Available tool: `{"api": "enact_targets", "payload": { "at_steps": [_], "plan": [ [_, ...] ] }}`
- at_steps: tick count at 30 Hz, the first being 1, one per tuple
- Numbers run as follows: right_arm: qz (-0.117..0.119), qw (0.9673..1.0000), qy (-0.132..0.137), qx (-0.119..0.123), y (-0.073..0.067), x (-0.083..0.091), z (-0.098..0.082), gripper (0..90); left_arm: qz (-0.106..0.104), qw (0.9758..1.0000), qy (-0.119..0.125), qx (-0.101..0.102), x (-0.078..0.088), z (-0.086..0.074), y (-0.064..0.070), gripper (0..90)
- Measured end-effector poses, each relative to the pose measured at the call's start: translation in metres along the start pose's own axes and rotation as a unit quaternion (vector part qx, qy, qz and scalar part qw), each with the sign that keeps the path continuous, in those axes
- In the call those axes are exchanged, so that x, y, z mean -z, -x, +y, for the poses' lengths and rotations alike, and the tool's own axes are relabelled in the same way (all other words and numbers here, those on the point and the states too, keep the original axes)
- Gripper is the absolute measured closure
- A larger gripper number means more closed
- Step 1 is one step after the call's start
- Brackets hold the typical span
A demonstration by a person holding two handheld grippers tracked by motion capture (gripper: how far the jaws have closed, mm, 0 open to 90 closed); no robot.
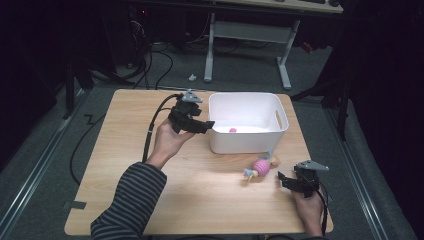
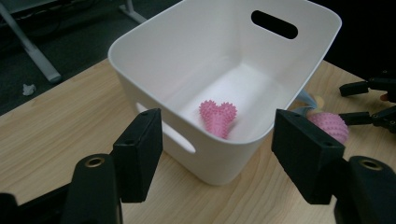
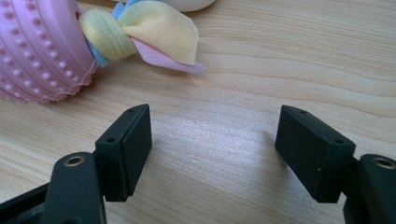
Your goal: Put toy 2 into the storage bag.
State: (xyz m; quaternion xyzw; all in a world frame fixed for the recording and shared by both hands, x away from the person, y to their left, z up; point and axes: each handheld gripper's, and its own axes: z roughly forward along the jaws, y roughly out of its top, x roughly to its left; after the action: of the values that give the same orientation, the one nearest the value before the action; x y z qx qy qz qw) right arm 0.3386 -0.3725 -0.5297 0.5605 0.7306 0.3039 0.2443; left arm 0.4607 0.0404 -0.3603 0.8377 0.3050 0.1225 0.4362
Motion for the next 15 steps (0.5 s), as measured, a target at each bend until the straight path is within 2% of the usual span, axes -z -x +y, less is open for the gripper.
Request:
{"api": "enact_targets", "payload": {
  "at_steps": [7,11,15],
  "plan": [
    [0.000,1.0000,0.000,0.000,0.000,0.000,0.000,27.4,0.010,0.9996,0.005,0.028,0.015,-0.026,-0.012,33.7],
    [0.000,1.0000,0.000,0.000,0.000,0.000,0.000,27.4,0.011,0.9993,0.003,0.036,0.021,-0.037,-0.016,33.1],
    [0.000,1.0000,0.000,0.000,0.000,0.000,0.000,27.4,0.012,0.9990,0.017,0.041,0.027,-0.047,-0.017,32.1]
  ]
}}
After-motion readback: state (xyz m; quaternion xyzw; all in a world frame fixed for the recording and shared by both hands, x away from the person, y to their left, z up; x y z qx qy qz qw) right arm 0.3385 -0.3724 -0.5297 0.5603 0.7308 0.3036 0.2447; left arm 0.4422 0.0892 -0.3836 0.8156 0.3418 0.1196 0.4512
